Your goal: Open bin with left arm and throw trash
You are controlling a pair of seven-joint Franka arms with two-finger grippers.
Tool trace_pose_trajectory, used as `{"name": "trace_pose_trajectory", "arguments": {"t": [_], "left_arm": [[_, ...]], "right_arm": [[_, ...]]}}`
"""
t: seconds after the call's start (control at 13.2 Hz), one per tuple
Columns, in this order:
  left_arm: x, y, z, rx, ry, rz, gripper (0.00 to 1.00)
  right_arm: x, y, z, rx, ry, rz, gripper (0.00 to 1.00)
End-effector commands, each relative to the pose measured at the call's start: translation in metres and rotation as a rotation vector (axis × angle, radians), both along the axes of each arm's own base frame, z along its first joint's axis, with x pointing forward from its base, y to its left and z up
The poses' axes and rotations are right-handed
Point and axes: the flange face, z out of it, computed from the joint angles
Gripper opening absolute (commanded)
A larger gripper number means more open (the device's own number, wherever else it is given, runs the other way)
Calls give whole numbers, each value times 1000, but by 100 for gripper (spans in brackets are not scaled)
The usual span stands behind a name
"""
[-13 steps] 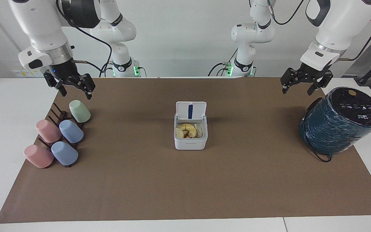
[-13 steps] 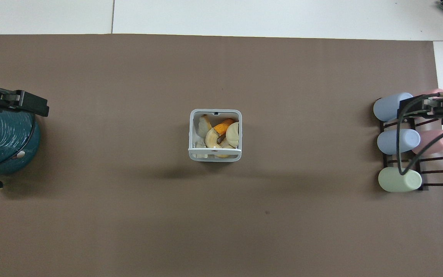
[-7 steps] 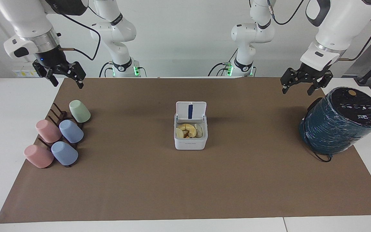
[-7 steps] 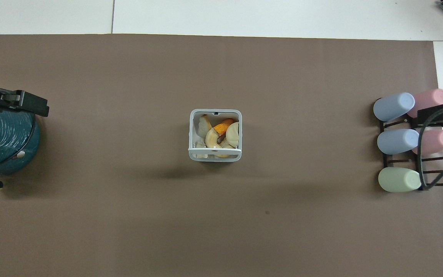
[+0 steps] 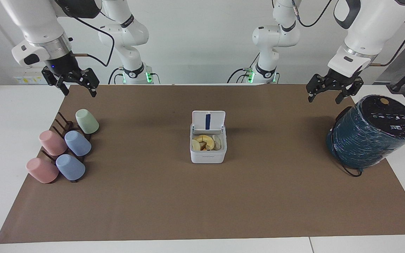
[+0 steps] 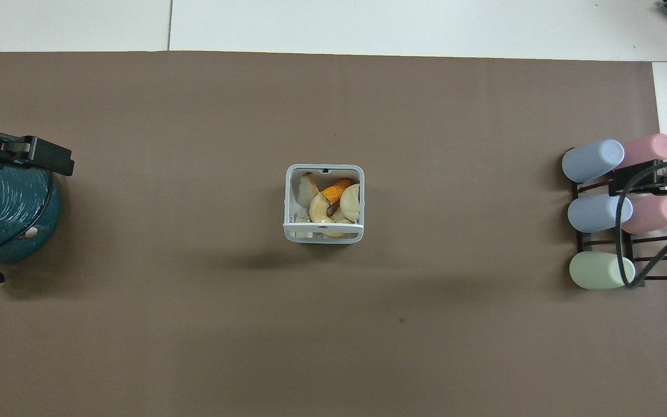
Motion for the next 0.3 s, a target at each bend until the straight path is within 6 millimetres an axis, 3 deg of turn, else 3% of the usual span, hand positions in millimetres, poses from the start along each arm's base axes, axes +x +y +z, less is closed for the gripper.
{"name": "trace_pose_trajectory", "arguments": {"t": [0.0, 0.23], "left_arm": [[-9, 3, 0, -6, 0, 9, 100], [-9, 3, 1, -7, -3, 9, 100]], "right_arm": [[-6, 1, -2, -4, 6, 19, 100], [-6, -1, -1, 10, 6, 16, 100]]}}
